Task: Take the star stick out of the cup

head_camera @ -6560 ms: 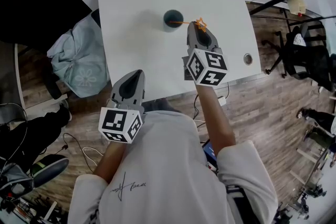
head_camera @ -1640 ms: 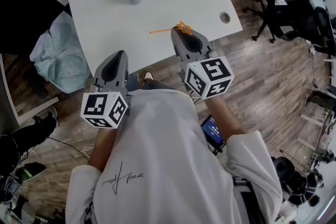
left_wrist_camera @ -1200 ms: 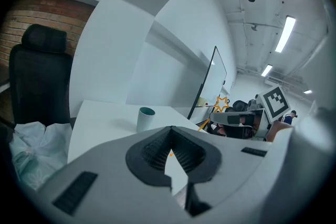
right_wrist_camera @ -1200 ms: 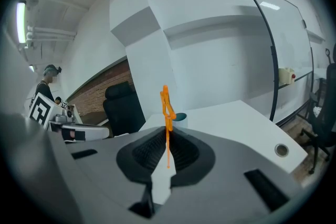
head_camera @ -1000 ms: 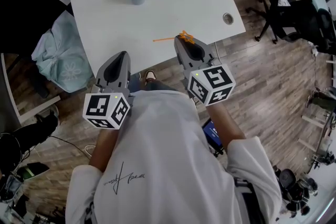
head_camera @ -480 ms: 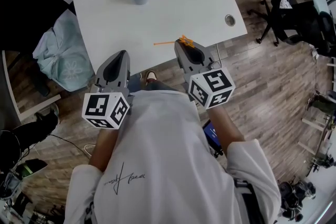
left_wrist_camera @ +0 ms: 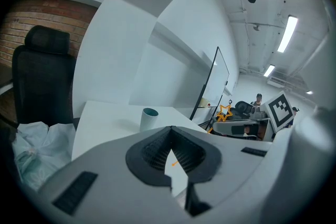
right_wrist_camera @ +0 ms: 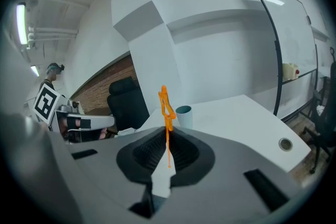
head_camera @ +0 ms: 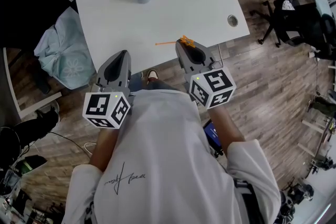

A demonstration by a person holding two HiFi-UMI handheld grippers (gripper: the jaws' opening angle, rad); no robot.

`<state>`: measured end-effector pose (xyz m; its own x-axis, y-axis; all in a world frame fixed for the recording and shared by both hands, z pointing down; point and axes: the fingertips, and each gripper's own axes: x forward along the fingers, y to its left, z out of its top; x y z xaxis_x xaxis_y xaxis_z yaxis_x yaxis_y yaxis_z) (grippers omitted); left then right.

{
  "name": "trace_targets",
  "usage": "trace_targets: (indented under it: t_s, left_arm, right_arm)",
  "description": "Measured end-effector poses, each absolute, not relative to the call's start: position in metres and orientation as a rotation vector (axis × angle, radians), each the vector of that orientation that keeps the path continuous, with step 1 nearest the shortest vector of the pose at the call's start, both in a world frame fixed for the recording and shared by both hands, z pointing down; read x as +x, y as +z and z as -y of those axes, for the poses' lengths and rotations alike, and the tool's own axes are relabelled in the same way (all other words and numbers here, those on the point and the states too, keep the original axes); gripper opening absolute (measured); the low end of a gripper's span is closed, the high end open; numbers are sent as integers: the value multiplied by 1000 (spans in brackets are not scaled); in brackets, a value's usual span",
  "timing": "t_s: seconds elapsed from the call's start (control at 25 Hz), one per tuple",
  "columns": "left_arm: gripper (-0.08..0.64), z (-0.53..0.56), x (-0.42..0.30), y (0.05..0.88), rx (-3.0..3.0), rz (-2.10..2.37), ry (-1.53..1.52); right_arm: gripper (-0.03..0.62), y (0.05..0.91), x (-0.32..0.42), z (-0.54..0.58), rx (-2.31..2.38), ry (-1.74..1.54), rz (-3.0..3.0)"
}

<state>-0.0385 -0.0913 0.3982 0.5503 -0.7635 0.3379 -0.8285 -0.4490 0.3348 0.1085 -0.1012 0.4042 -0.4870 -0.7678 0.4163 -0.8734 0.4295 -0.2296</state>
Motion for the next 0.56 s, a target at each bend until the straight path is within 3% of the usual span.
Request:
trace_targets:
  t_s: [0.56]
  left_arm:
    - [3, 92, -35, 396, 2335, 1280, 195]
  right_arm:
    - [23, 399, 105, 103, 1370, 605, 2471]
